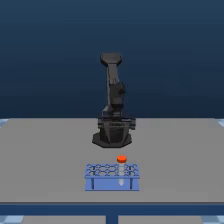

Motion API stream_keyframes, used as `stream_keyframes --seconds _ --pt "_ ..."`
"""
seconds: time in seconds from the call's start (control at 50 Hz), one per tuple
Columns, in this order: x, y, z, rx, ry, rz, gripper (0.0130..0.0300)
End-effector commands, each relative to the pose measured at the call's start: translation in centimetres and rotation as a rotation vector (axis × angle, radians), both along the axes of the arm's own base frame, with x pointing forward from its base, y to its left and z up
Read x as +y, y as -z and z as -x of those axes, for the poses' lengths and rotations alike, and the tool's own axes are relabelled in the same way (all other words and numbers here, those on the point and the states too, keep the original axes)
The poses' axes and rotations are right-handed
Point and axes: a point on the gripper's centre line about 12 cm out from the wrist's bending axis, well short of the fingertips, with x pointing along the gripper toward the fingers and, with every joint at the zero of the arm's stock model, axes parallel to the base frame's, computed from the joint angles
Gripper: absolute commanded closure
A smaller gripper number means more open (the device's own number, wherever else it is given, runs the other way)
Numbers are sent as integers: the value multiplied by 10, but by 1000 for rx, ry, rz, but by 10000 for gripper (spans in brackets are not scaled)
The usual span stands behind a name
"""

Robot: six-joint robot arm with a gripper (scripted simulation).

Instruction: Pick up the centrifuge tube on the rack

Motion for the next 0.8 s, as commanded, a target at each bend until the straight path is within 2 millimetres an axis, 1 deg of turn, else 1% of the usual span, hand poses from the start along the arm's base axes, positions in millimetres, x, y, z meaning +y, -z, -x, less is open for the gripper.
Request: stream_keyframes --seconds 0.02,0.04,0.06,0.1,0.16,0.2,0.26,0.3,0.36,0.56,0.8 --pt "5 0 -10 14 -11 -1 130" --pt "5 0 -10 14 -11 -1 130" --pt "7 1 -14 21 -11 -4 130" --pt "7 1 -14 21 -11 -4 130" --pt "9 1 -22 33 -11 -9 130" --pt "9 1 -22 33 -11 -9 130" --pt "11 2 -29 44 -10 -14 130" --pt "11 2 -29 44 -10 -14 130" --pt "13 2 -35 52 -10 -18 130" --pt "15 3 -43 65 -11 -24 130" --pt "17 4 -48 73 -12 -29 130"
